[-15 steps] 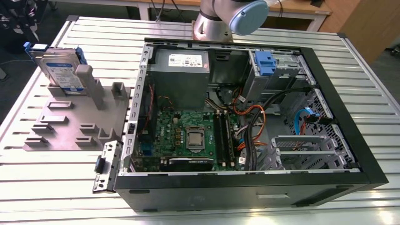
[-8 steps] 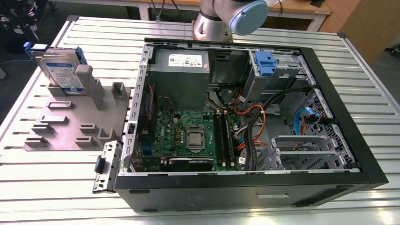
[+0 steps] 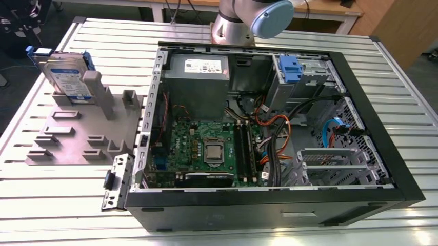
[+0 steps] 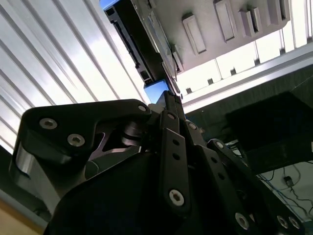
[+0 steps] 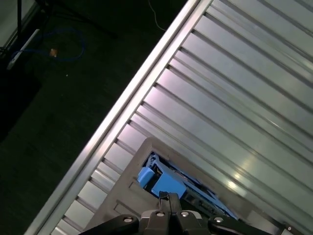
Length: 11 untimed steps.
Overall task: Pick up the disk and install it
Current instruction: 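Pick up the disk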
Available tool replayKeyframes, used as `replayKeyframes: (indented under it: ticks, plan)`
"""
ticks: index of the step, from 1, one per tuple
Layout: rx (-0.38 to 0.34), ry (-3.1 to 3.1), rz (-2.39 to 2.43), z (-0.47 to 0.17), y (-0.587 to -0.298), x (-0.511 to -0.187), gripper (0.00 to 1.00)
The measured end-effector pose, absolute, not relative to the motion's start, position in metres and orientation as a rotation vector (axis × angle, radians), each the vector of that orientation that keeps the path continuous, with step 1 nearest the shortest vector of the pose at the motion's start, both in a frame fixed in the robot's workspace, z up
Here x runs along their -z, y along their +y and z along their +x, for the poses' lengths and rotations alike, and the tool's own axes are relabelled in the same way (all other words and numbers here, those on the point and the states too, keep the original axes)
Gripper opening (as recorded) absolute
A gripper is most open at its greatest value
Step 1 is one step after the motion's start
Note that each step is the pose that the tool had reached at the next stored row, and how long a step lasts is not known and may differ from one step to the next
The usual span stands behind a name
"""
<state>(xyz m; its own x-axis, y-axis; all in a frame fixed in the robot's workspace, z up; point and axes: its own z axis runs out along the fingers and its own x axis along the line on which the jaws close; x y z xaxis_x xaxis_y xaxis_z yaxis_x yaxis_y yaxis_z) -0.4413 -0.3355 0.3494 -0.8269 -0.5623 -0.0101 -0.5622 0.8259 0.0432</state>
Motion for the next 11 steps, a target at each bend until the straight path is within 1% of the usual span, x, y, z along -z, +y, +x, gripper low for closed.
replayKeyframes:
  ticks: [11]
  plan:
    - [0.069,-2.925,1.128,-0.4413,-0.3355,-0.3494,0.11]
